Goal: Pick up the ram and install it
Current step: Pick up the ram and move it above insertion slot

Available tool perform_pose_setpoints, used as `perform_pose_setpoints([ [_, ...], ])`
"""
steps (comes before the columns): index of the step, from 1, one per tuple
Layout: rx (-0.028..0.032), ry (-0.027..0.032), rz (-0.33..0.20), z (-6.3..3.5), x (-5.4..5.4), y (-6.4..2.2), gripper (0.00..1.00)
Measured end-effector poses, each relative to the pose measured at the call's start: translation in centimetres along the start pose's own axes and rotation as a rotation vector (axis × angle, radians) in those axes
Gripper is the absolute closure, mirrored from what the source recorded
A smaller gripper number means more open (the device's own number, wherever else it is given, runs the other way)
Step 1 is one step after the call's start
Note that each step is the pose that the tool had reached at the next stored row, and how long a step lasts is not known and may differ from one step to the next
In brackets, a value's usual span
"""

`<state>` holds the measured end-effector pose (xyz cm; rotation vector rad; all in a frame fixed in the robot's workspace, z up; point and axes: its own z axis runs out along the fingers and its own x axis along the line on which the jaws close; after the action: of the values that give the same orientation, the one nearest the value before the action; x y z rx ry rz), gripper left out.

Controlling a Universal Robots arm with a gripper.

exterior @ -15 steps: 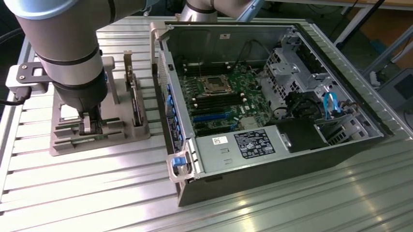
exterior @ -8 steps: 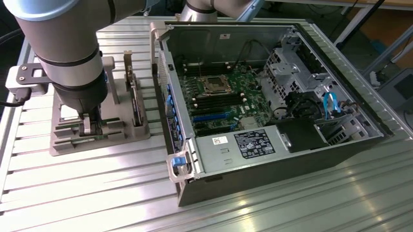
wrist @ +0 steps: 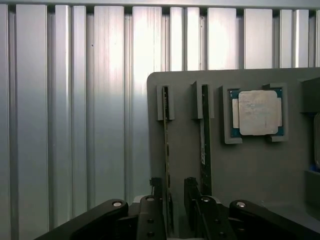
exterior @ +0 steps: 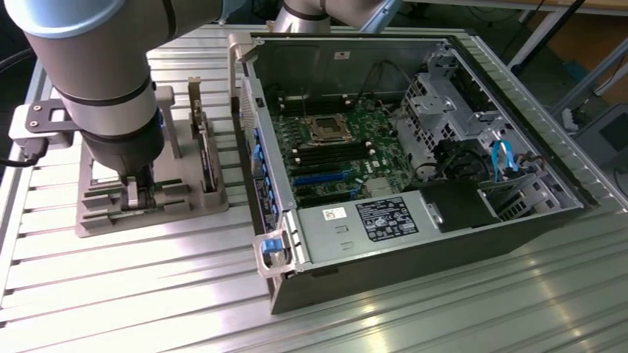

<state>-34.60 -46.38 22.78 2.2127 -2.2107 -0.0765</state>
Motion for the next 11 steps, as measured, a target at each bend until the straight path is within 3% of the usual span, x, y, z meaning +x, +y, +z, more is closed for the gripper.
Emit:
perform_pose_setpoints([
  [11,-0.0001,0.0001,0.000,1.45,0.1,-0.06,0.69],
])
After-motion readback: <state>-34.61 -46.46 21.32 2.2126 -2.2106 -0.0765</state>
